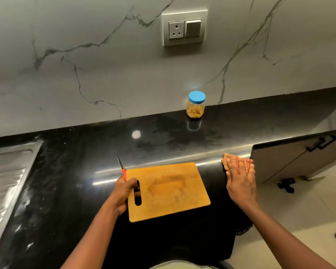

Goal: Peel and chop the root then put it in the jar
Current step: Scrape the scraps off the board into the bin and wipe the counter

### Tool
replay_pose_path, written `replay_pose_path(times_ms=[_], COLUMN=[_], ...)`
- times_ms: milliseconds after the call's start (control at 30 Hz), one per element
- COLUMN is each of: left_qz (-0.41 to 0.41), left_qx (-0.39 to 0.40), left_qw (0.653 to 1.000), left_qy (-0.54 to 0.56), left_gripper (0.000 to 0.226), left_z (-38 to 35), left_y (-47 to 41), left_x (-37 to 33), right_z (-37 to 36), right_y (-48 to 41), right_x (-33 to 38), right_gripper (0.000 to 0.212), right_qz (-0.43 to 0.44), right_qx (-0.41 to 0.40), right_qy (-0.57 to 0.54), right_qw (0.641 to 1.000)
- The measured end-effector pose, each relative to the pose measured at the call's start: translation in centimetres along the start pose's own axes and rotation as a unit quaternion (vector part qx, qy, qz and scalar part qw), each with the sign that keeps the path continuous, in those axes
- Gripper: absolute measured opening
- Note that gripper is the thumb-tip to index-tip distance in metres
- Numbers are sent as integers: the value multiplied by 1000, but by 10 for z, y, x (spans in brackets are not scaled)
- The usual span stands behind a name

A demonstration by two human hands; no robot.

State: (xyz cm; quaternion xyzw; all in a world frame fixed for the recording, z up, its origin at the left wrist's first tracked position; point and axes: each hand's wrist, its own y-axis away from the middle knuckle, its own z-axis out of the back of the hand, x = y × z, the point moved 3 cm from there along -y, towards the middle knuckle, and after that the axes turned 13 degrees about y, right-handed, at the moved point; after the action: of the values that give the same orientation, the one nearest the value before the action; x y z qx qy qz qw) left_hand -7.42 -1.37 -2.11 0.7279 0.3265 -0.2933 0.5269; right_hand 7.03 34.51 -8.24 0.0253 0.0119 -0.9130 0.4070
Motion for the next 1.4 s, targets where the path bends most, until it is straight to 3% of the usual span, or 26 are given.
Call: replay_pose_path(times_ms=[167, 267, 433, 667, 900, 1033, 1200, 1300, 1400], left_qz=[-21, -64, -129, -213, -262, -252, -212, -204, -218], left_qx=[-35, -96, -173, -240, -207, -185, -175, -161, -164], left_qw=[999, 987, 913, 829, 792, 763, 755, 752, 742], left_qy=[-18, -111, -346, -459, -511, -565, -596, -606, -613], left_gripper=[22, 20, 29, 33, 34, 35, 37, 36, 33], left_z=[-3, -1, 4, 25, 31, 27, 22, 24, 24], left_y=[-23, -39, -56, -60, -73, -76, -78, -76, -70], left_x=[-3, -8, -10, -19, -23, -17, -18, -21, -23], right_z=[11, 11, 14, 29, 29, 31, 35, 50, 61], right_y=[-31, -56, -86, -125, -176, -204, -215, -187, -114], right_x=[42, 76, 122, 183, 255, 274, 276, 264, 239], right_gripper=[51, 54, 52, 55, 64, 64, 66, 68, 66], right_qz=[62, 109, 182, 247, 248, 223, 219, 206, 263], right_qx=[2, 14, 13, 2, 53, 70, 96, 42, -6], right_qy=[32, 35, 55, 83, 60, 64, 57, -7, -115], right_qw=[998, 993, 982, 966, 965, 970, 969, 978, 958])
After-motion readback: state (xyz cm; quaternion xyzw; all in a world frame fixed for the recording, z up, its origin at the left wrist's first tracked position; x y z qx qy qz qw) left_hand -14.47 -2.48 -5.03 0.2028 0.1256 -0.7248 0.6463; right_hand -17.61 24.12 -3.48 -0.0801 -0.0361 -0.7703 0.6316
